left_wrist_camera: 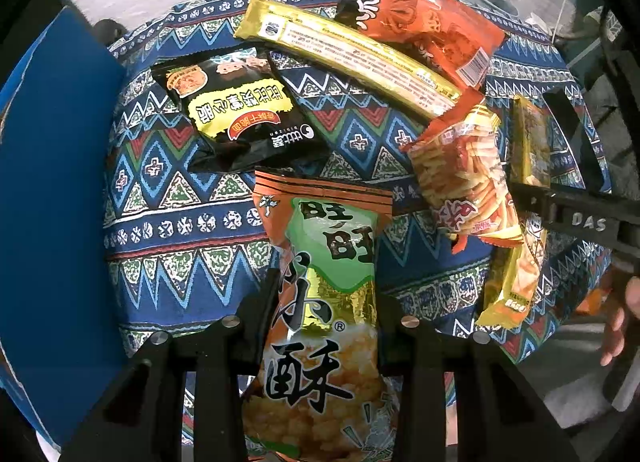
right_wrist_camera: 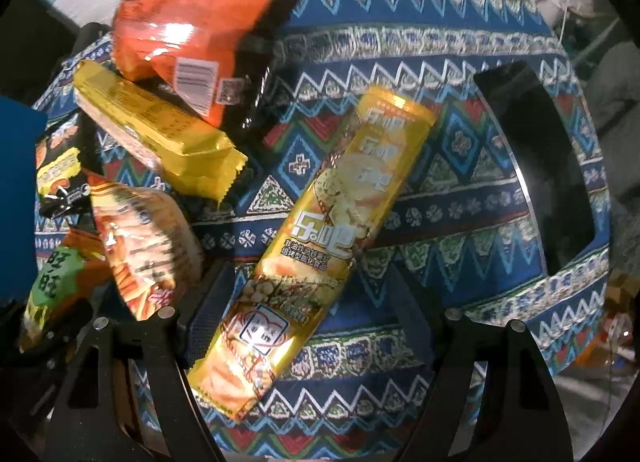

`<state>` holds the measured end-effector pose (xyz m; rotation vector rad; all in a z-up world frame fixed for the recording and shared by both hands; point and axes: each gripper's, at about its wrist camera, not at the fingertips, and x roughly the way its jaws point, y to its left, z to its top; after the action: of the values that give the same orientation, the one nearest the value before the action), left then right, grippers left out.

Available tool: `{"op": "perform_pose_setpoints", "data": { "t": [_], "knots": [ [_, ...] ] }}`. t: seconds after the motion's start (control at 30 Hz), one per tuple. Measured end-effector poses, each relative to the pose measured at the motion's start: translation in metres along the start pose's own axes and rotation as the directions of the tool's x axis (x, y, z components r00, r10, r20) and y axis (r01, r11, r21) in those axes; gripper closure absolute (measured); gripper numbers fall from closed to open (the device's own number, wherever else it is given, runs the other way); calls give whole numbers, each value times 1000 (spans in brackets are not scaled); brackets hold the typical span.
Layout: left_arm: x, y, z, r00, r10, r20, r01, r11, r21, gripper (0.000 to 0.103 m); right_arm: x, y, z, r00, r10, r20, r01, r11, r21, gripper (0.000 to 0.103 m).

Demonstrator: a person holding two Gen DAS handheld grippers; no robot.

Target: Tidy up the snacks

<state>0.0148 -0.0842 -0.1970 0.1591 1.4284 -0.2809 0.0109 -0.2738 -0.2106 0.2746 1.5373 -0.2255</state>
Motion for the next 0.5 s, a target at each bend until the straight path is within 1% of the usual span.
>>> {"op": "perform_pose_setpoints", "data": {
  "t": [0.03, 0.1, 0.13, 0.17, 0.2, 0.27, 0.33, 0.37, 0.43, 0.5],
  "knots": [
    [0, 0, 0, 1000, 0, 0, 0, 1000, -1, 64, 3, 1, 0, 1000, -4, -3, 4, 1000, -11, 26],
    [0, 1, 2, 1000, -2, 0, 2, 1000, 1, 64, 5, 2, 1, 1000, 4, -4, -5, 999, -43, 38],
    [0, -1, 1, 1000, -3, 0, 3, 1000, 0, 64, 6, 4, 1, 1000, 4, -6, -5, 998, -64, 49],
    [2, -4, 4, 1000, -4, -1, 4, 1000, -2, 64, 4, 5, 0, 1000, -24, -1, 23, 996, -89, 50],
    [2, -3, 5, 1000, -6, -1, 6, 1000, -5, 64, 2, 7, 0, 999, -44, 9, 45, 993, -113, 53],
    [3, -2, 8, 1000, -9, -2, 9, 1000, -11, 64, -2, 8, -1, 995, -95, 30, 98, 983, -158, 65],
    [3, -1, 10, 1000, -10, -1, 10, 1000, -16, 64, -3, 8, -7, 989, -140, 49, 147, 972, -181, 69],
    [4, -1, 12, 1000, -11, -1, 11, 1000, -18, 64, -4, 6, -6, 986, -155, 58, 163, 969, -184, 69],
    [3, -1, 12, 1000, -13, 0, 13, 1000, -21, 64, -3, 3, -5, 988, -142, 58, 149, 975, -165, 68],
    [4, -2, 14, 1000, -20, 1, 20, 1000, -24, 64, 0, -1, -4, 992, -113, 58, 120, 983, -138, 63]
  ]
}}
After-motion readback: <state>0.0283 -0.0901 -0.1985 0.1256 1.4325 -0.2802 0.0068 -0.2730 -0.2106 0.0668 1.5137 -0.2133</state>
